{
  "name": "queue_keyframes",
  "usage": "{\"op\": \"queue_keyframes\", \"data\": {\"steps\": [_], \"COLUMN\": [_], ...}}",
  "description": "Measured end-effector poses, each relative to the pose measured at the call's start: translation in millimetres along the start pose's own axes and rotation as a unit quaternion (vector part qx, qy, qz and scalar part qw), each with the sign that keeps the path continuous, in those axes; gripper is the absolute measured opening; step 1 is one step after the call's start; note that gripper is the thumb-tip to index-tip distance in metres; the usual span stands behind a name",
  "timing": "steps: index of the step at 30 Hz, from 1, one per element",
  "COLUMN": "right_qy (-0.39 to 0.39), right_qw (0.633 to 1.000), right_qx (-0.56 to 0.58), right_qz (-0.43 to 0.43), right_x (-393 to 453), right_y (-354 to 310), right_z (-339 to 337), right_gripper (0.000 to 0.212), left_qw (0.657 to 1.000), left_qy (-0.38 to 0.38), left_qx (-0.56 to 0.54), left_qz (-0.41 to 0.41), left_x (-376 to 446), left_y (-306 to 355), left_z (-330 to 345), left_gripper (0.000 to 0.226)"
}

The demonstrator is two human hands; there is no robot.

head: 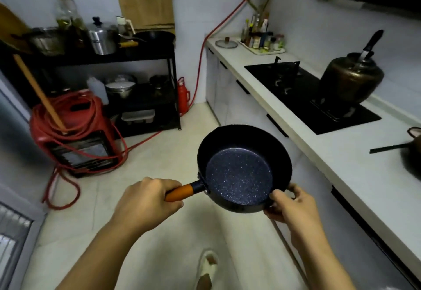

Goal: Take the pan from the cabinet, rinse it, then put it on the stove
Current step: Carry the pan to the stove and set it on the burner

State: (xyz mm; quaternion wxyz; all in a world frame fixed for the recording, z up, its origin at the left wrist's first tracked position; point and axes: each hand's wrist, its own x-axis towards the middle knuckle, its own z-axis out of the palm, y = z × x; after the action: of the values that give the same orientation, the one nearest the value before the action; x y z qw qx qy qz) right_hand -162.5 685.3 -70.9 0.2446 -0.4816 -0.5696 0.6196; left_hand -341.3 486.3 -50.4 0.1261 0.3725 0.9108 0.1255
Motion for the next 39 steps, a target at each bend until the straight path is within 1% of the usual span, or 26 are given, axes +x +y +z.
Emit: {"op": "queue_keyframes", "data": {"steps": [4,9,14,17,21,24,26,28,33,35,37,39], "right_qy": [0.021,0.025,0.016,0.028,0.062,0.095,0.095,0.097,0.120,0.121,0.117,0.118], "right_qw": [0.999,0.998,0.998,0.998,0.997,0.995,0.995,0.994,0.991,0.991,0.992,0.992], "right_qx": [0.004,-0.010,-0.021,-0.021,-0.018,-0.009,-0.003,-0.004,0.004,0.015,0.027,0.038], "right_qz": [-0.023,-0.054,-0.064,-0.055,-0.035,-0.031,-0.038,-0.050,-0.055,-0.050,-0.040,-0.025], "right_x": [103.3,221.0,330.8,399.7,494.9,563.6,599.8,638.5,737.2,782.2,824.3,870.7], "right_y": [-40.5,-110.4,-156.4,-170.5,-191.8,-224.1,-248.9,-269.1,-295.8,-302.0,-308.0,-315.3], "right_z": [36.1,82.9,131.2,159.0,190.9,210.5,221.5,230.5,250.2,255.7,260.9,263.9], "right_gripper": [0.052,0.050,0.048,0.052,0.053,0.052,0.048,0.044,0.029,0.027,0.025,0.030], "left_qw": [1.000,0.999,0.999,0.998,0.993,0.988,0.985,0.983,0.976,0.973,0.971,0.972], "left_qy": [0.004,0.019,-0.006,-0.025,-0.052,-0.077,-0.079,-0.086,-0.093,-0.097,-0.099,-0.104], "left_qx": [-0.019,-0.019,-0.027,-0.008,-0.009,-0.025,-0.031,-0.045,-0.034,-0.029,-0.028,-0.024], "left_qz": [0.015,0.022,0.028,0.056,0.105,0.130,0.152,0.156,0.193,0.208,0.215,0.209], "left_x": [123.5,263.6,393.2,475.7,597.5,692.7,746.1,797.8,920.0,971.7,1016.9,1063.7], "left_y": [3.3,5.8,-0.4,-4.9,-9.2,-4.5,0.5,8.3,25.1,32.3,41.0,51.0], "left_z": [-15.6,-61.4,-85.4,-90.3,-96.6,-113.2,-124.1,-132.7,-138.0,-135.8,-135.0,-135.4], "left_gripper": [0.017,0.018,0.012,0.008,0.024,0.024,0.023,0.023,0.023,0.023,0.028,0.031]}}
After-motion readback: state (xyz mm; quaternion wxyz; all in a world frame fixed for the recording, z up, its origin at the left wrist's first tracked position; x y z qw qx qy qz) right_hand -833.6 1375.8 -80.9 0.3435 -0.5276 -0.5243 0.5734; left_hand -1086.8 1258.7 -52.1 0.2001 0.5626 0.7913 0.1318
